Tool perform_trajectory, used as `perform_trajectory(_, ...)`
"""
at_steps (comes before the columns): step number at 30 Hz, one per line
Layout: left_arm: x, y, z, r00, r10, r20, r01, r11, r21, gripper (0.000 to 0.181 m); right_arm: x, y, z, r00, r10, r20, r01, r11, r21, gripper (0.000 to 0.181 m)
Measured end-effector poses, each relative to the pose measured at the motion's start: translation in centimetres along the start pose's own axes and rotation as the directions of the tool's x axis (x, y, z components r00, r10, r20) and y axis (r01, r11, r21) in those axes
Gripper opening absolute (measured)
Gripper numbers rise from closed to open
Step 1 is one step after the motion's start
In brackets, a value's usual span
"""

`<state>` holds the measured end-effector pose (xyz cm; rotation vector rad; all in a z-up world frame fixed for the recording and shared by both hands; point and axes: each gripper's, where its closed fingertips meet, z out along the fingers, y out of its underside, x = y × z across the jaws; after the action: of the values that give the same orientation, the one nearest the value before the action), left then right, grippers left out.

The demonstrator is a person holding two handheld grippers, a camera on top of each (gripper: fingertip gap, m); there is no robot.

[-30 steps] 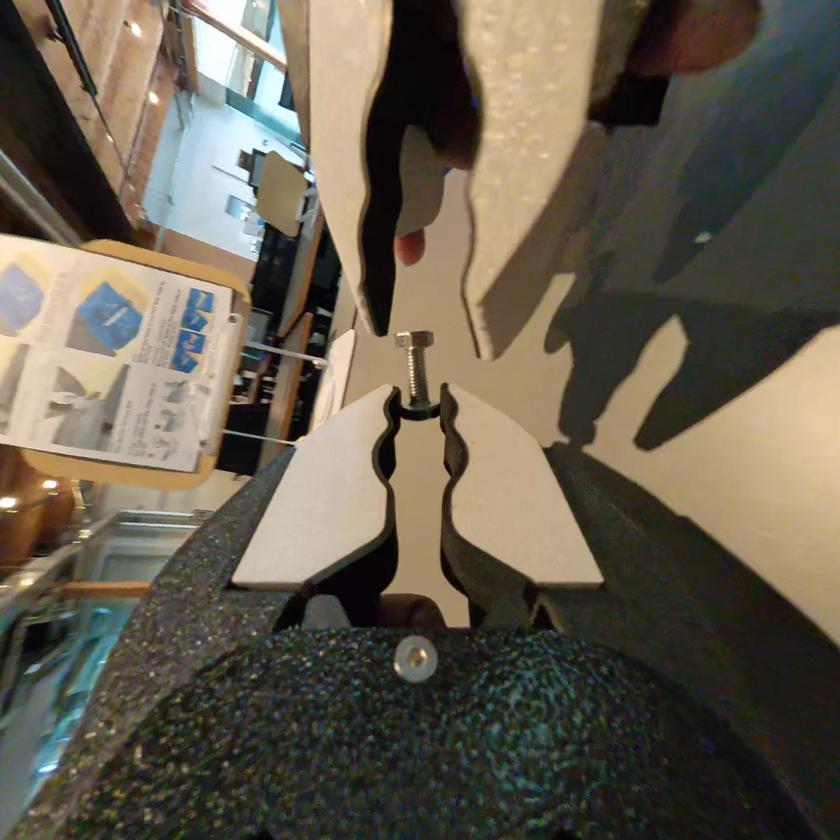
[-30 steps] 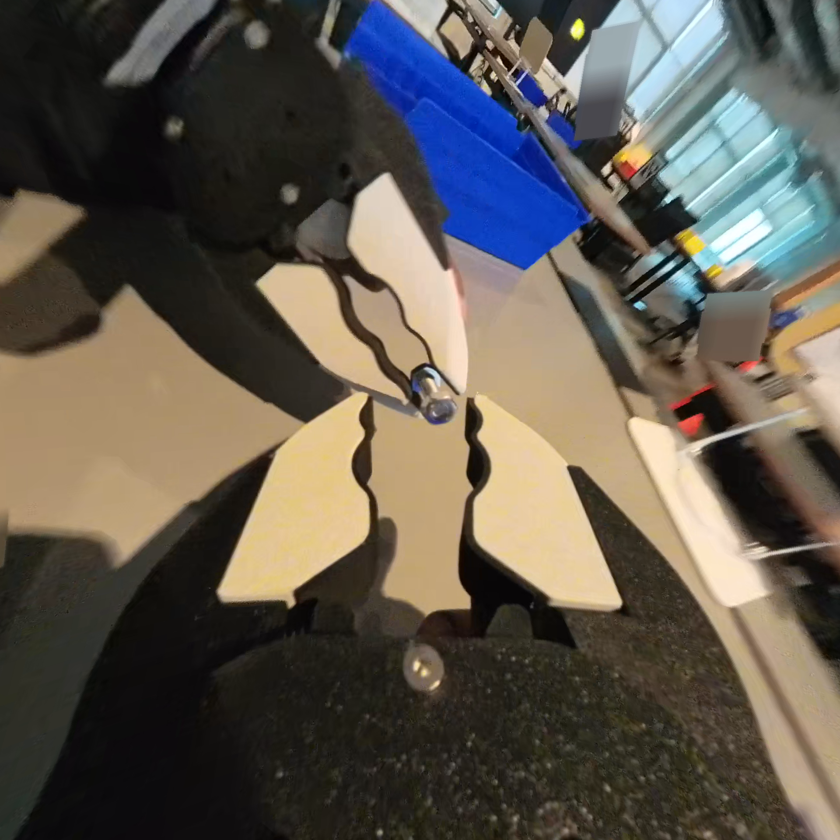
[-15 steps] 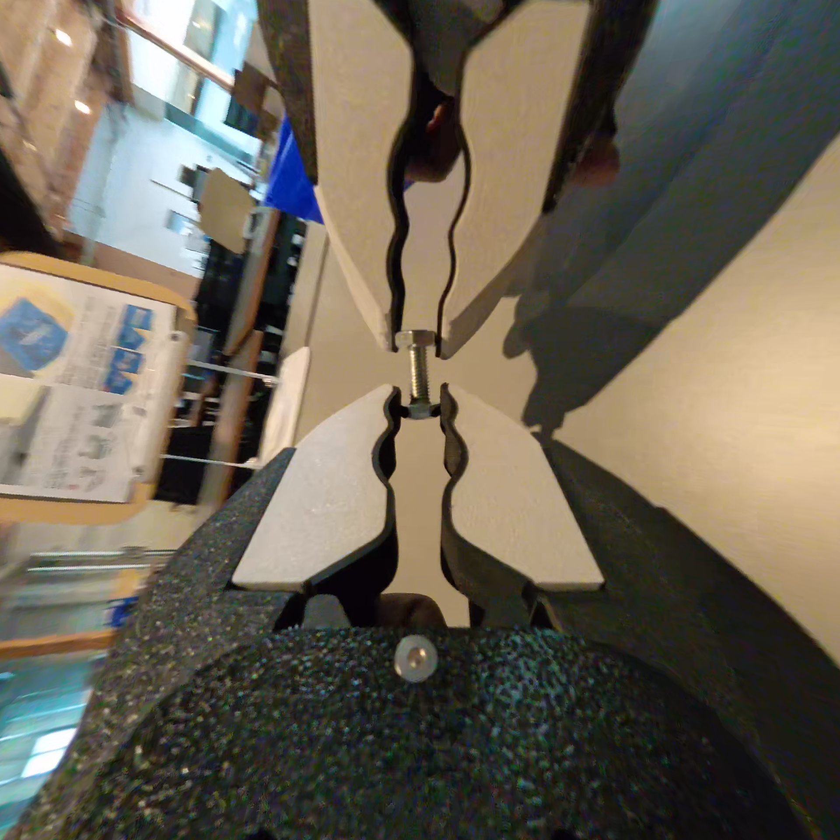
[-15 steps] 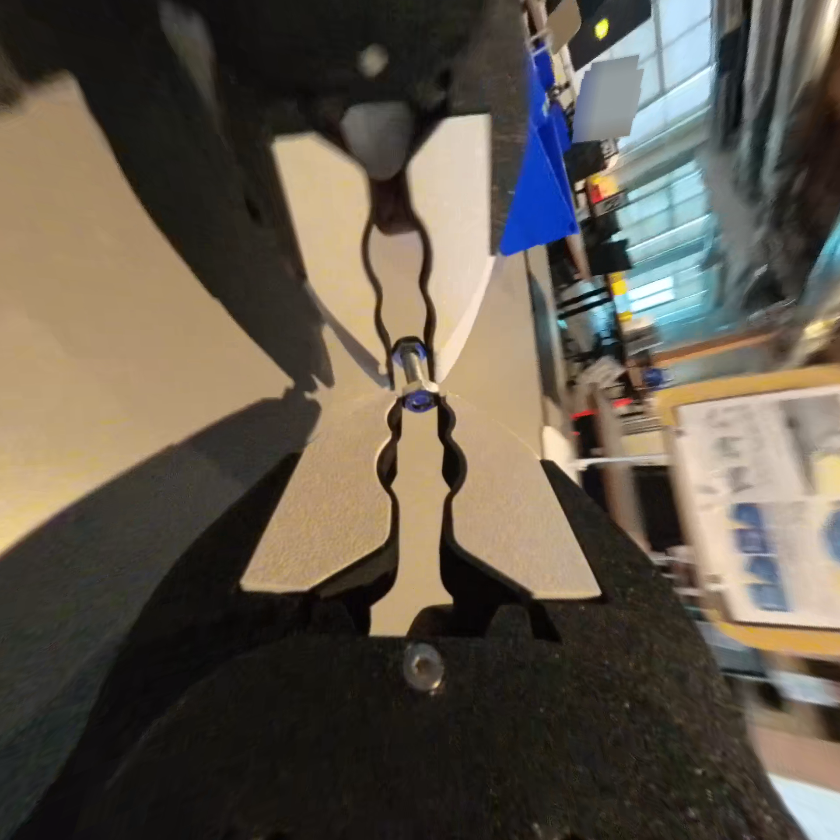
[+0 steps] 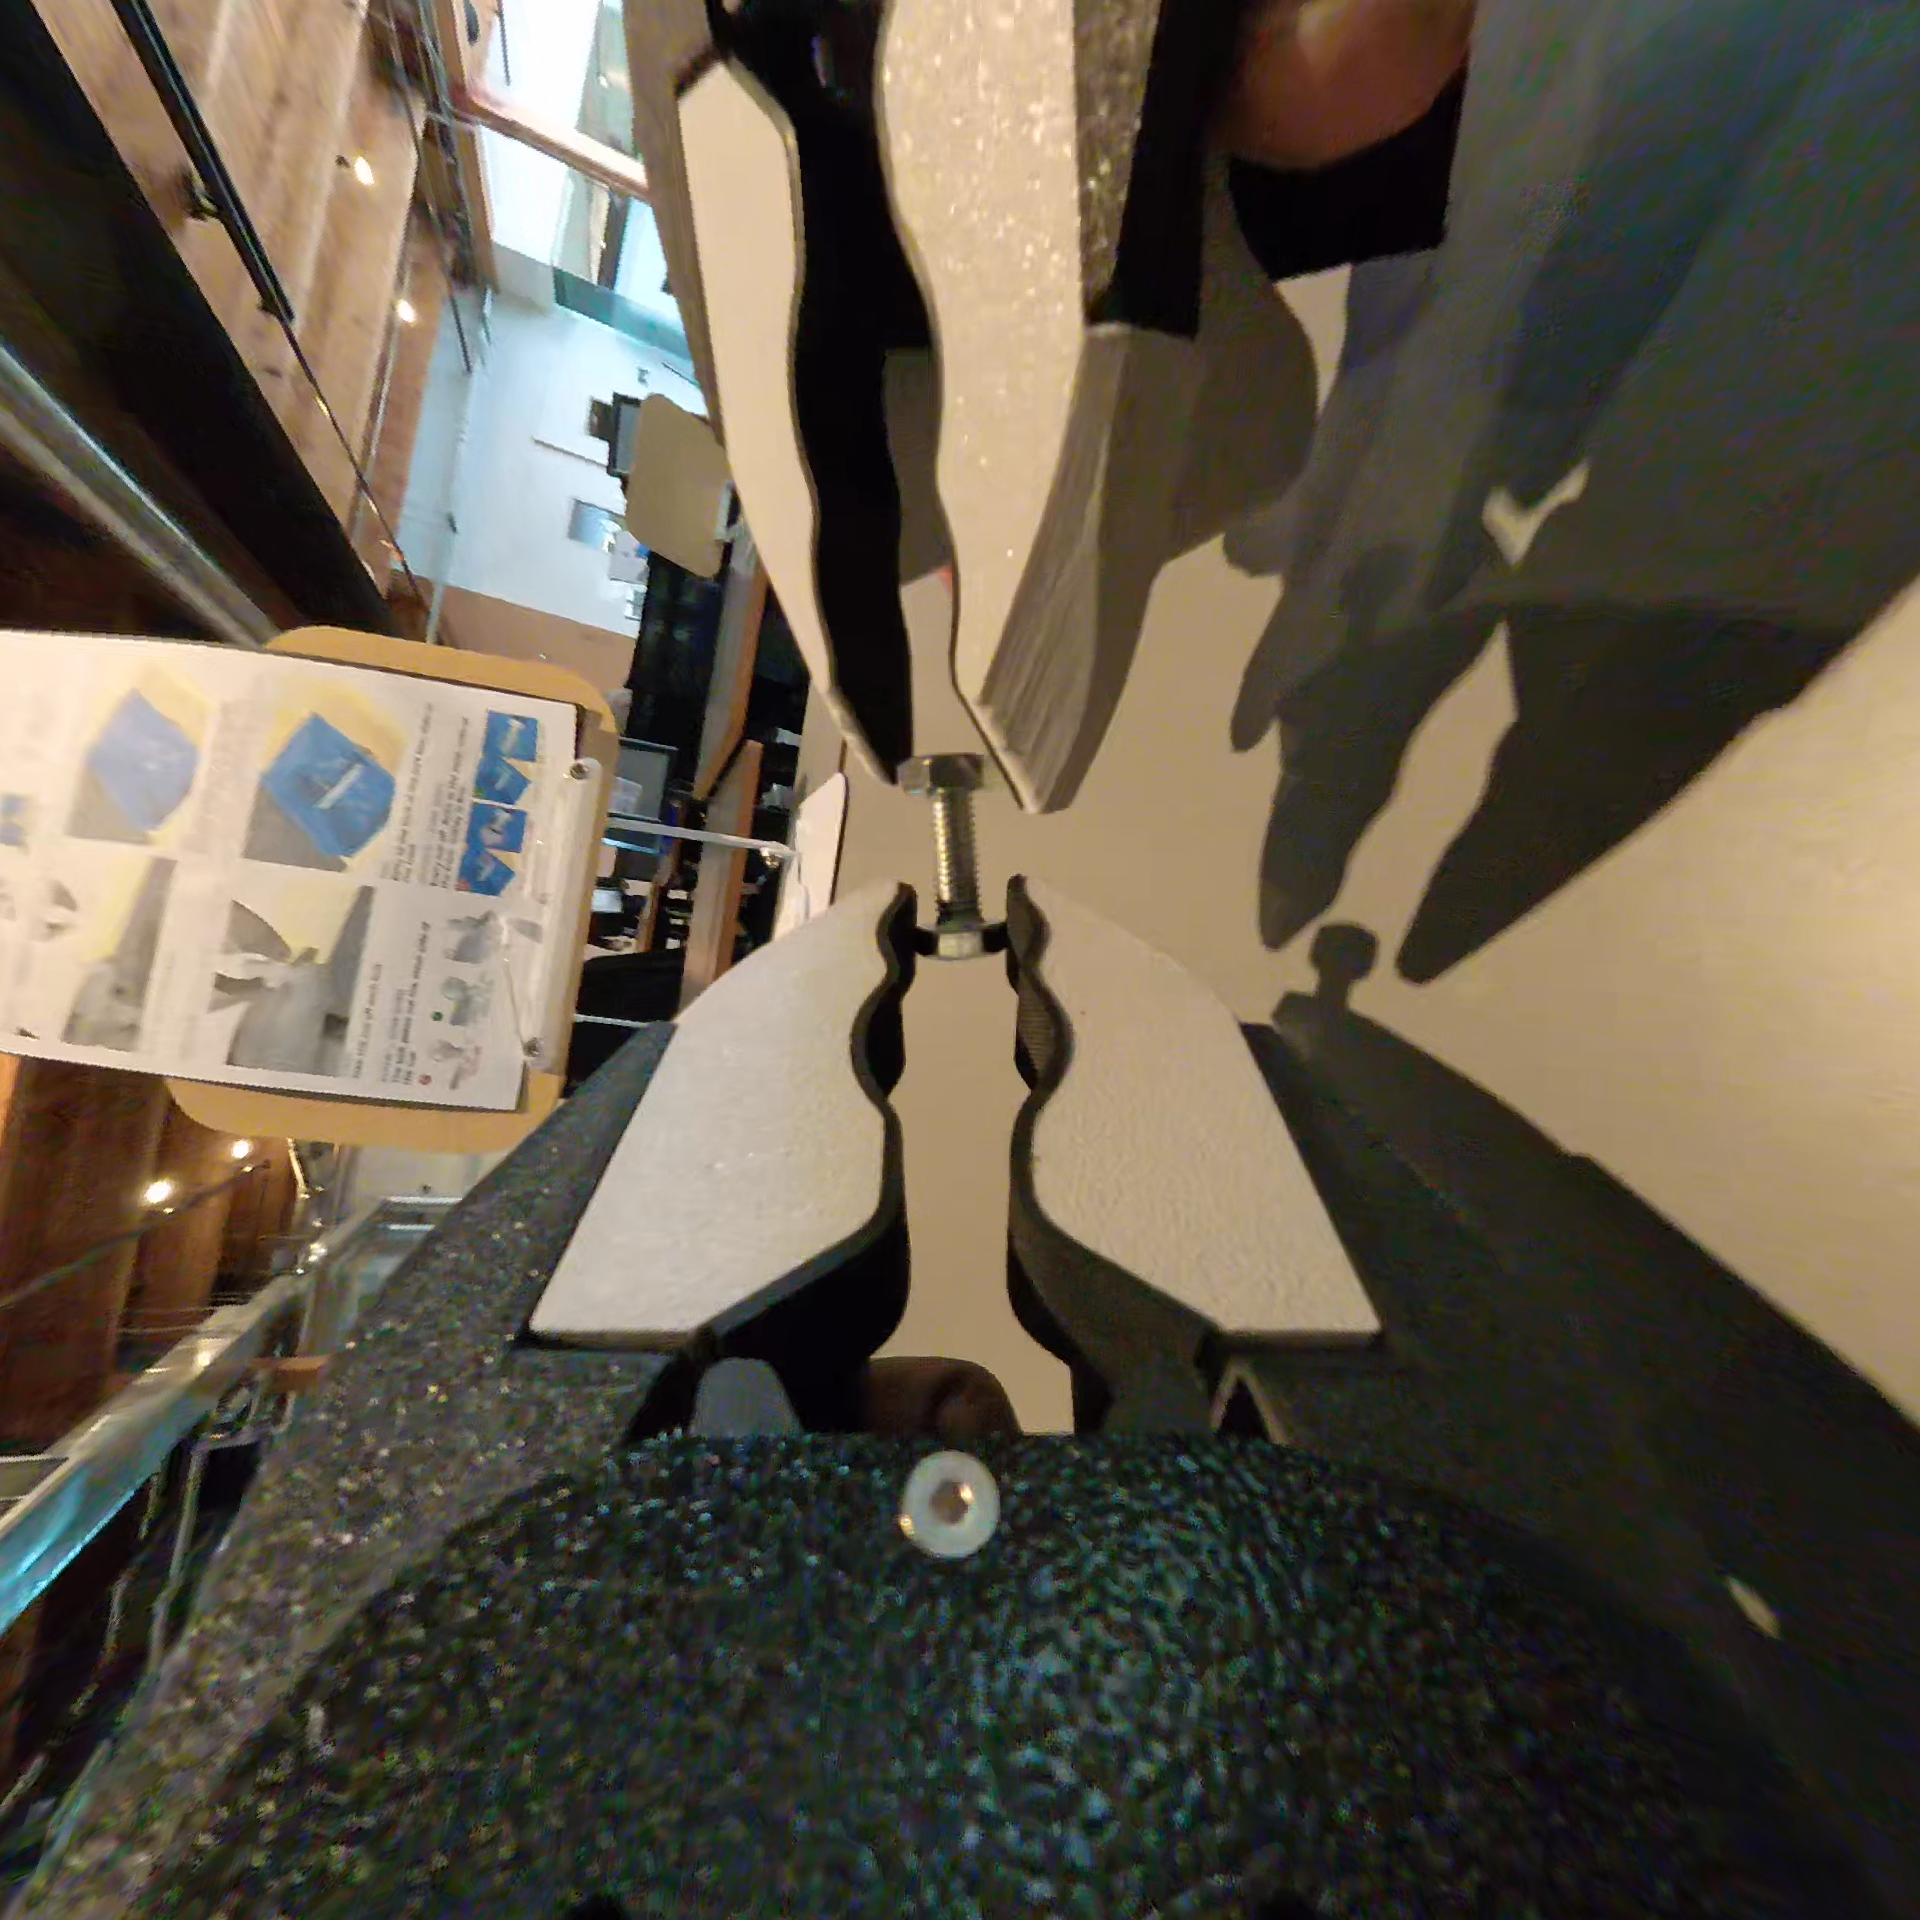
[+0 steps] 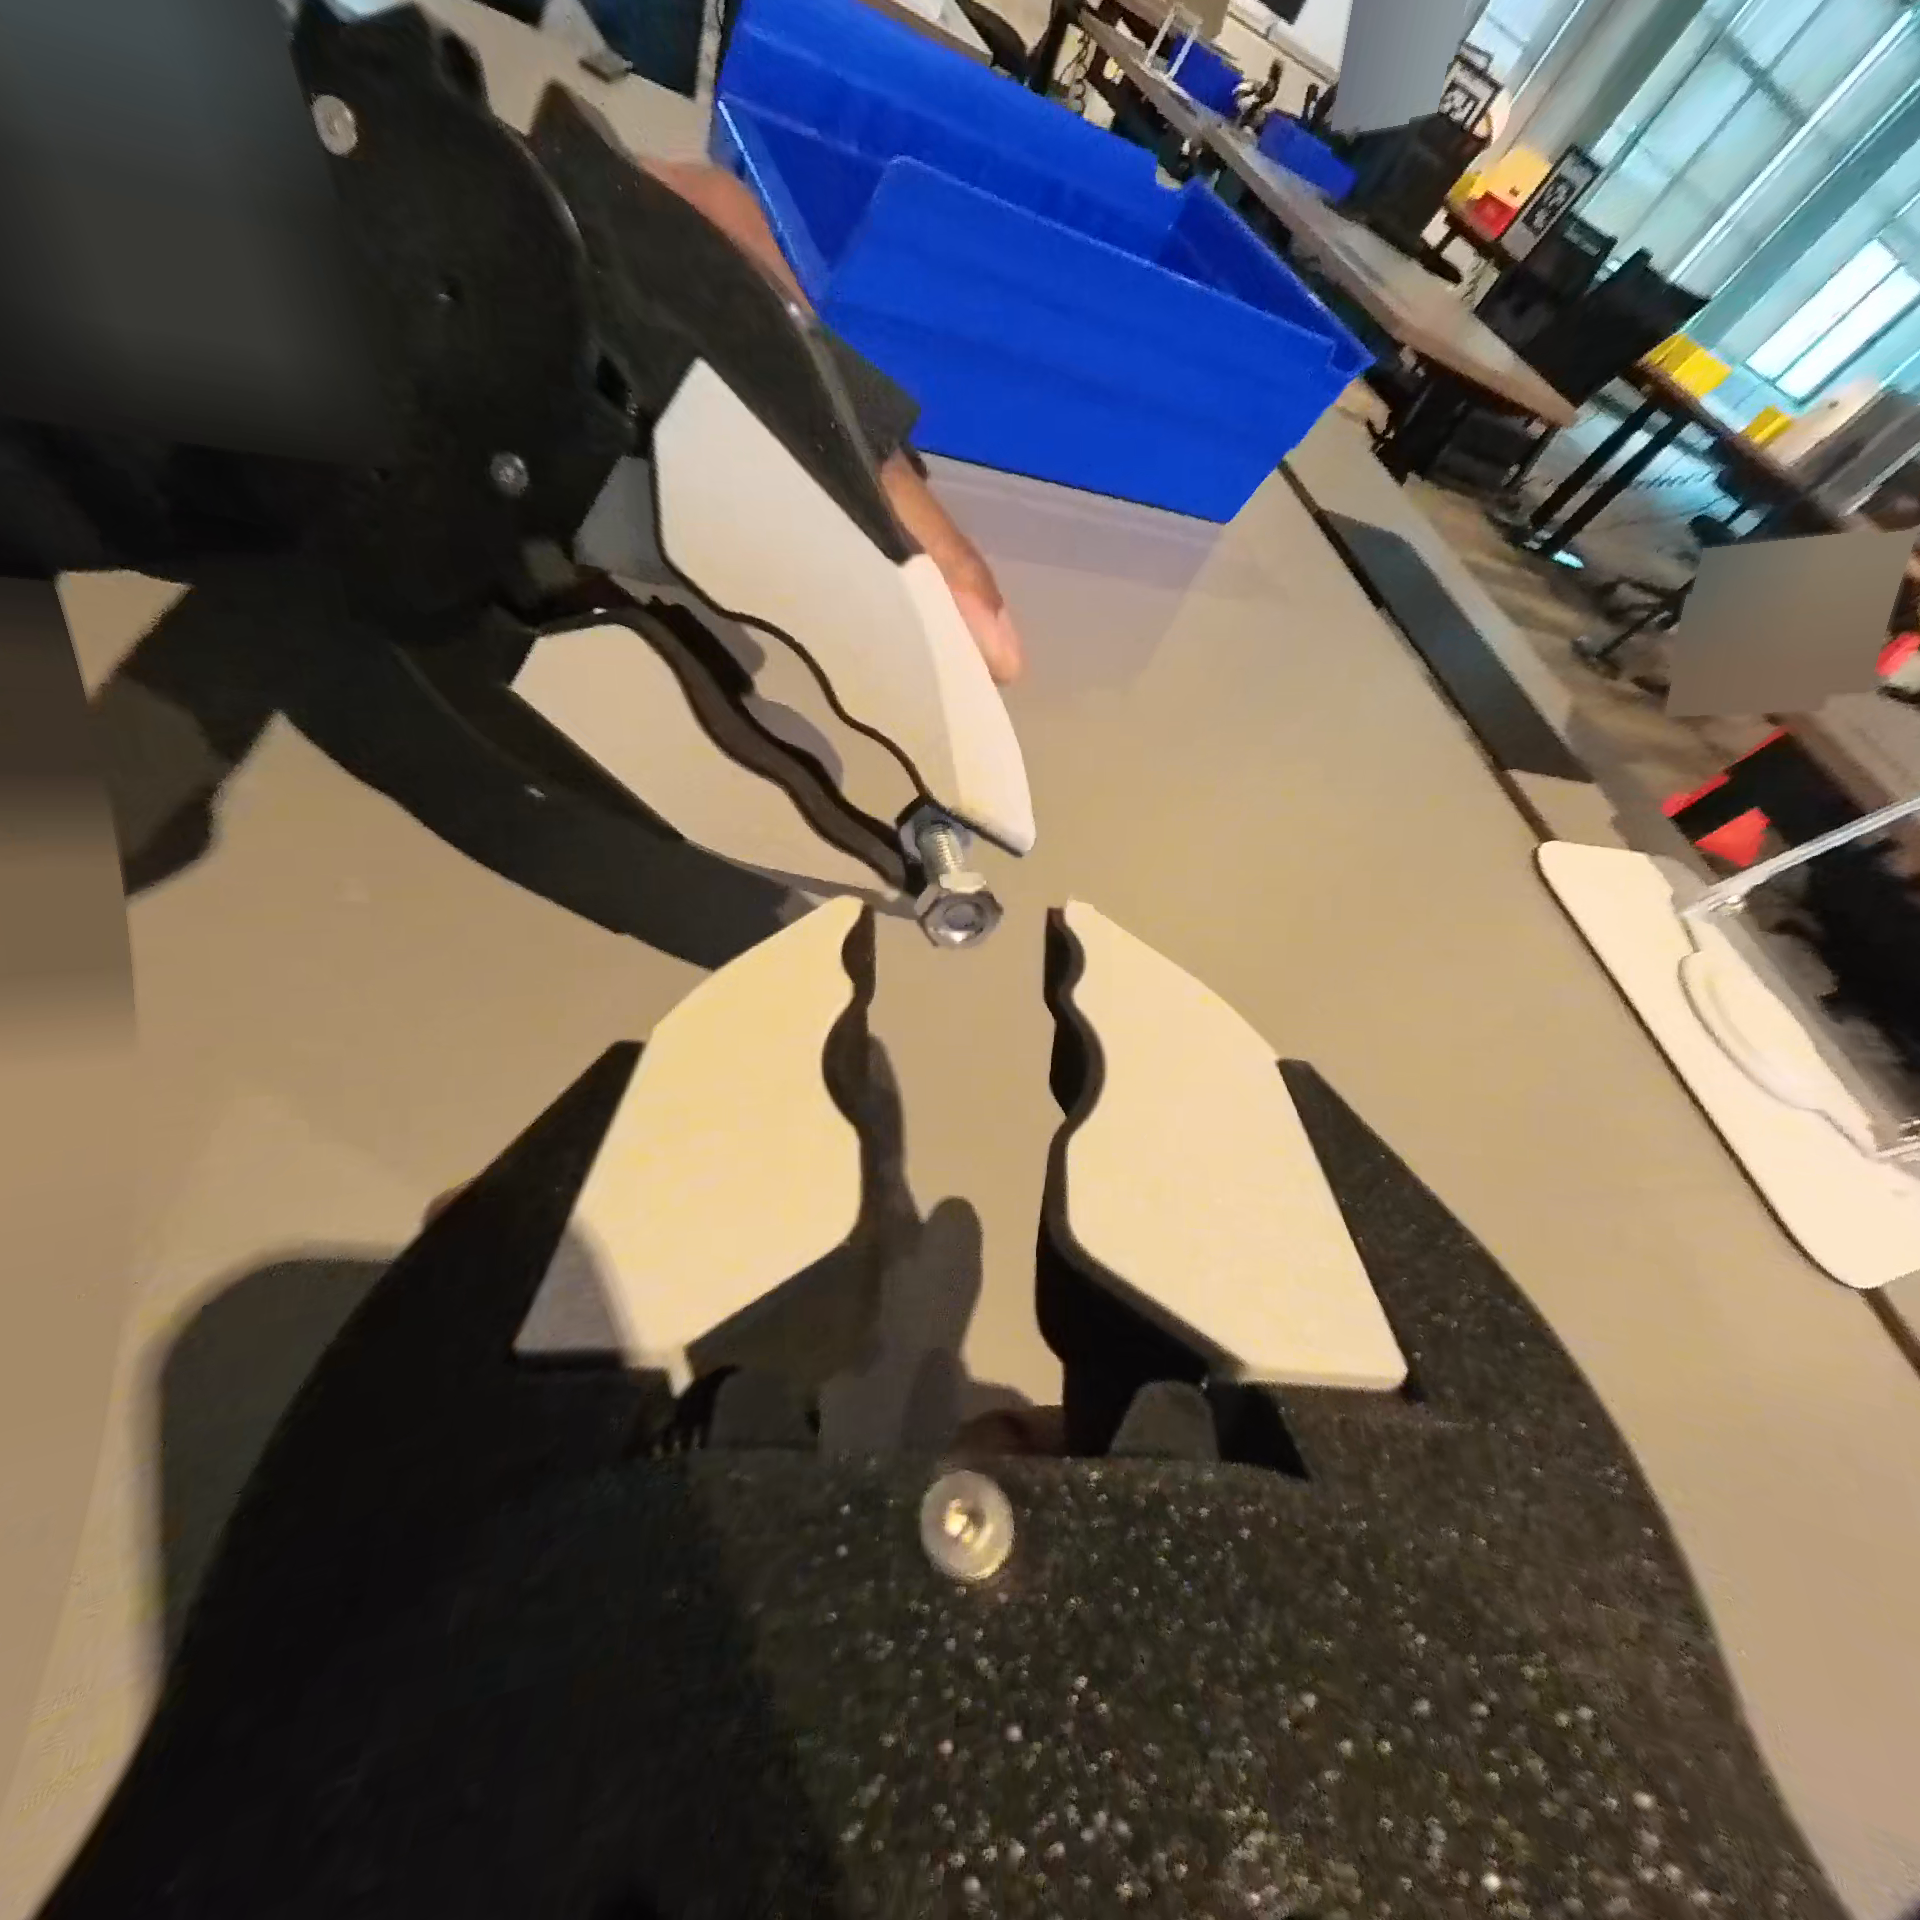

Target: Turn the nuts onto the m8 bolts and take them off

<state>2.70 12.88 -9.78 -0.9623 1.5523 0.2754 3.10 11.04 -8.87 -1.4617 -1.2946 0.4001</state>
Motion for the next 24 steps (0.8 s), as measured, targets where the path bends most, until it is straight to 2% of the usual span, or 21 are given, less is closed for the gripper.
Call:
perform_trajectory(5,0.3,-0.4,-0.1,0.999,0.048,-0.002,-0.048,0.999,0.018,0.016,-0.2,0.6,0.3,1.000,0.002,0.013,-0.002,0.999,-0.039,0.017)
perform_trajectory(7,0.6,-0.3,-0.1,0.999,0.047,-0.020,-0.047,0.999,0.016,0.016,-0.5,0.8,0.3,0.997,-0.076,0.009,0.077,0.996,-0.052,0.016)
perform_trajectory(9,1.0,-0.4,-0.1,0.998,0.007,-0.057,-0.005,1.000,0.023,0.016,-0.5,1.1,0.3,0.973,-0.231,-0.020,0.229,0.971,-0.073,0.016)
perform_trajectory(12,1.5,-0.7,-0.4,0.976,-0.148,-0.160,0.156,0.987,0.040,0.016,-0.4,0.9,0.2,0.836,-0.541,-0.087,0.531,0.839,-0.115,0.016)
perform_trajectory(13,1.7,-0.7,-0.4,0.963,-0.190,-0.192,0.202,0.979,0.040,0.016,-0.4,1.0,0.2,0.789,-0.607,-0.091,0.591,0.792,-0.152,0.016)
perform_trajectory(15,2.0,-0.6,-0.5,0.940,-0.246,-0.236,0.258,0.966,0.023,0.016,-0.3,1.3,0.4,0.747,-0.659,-0.082,0.635,0.745,-0.202,0.016)
perform_trajectory(17,2.0,-0.4,-0.5,0.936,-0.264,-0.234,0.275,0.962,0.012,0.016,-0.6,1.3,0.7,0.766,-0.638,-0.074,0.616,0.763,-0.195,0.026)
perform_trajectory(20,1.2,-0.4,-0.5,0.956,-0.231,-0.183,0.240,0.970,0.032,0.016,-1.2,0.8,0.8,0.884,-0.466,-0.045,0.460,0.882,-0.103,0.046)
perform_trajectory(24,0.6,-1.0,-0.6,0.988,-0.119,-0.097,0.127,0.989,0.077,0.016,-0.6,-0.5,0.1,0.989,-0.150,-0.015,0.150,0.989,0.012,0.044)
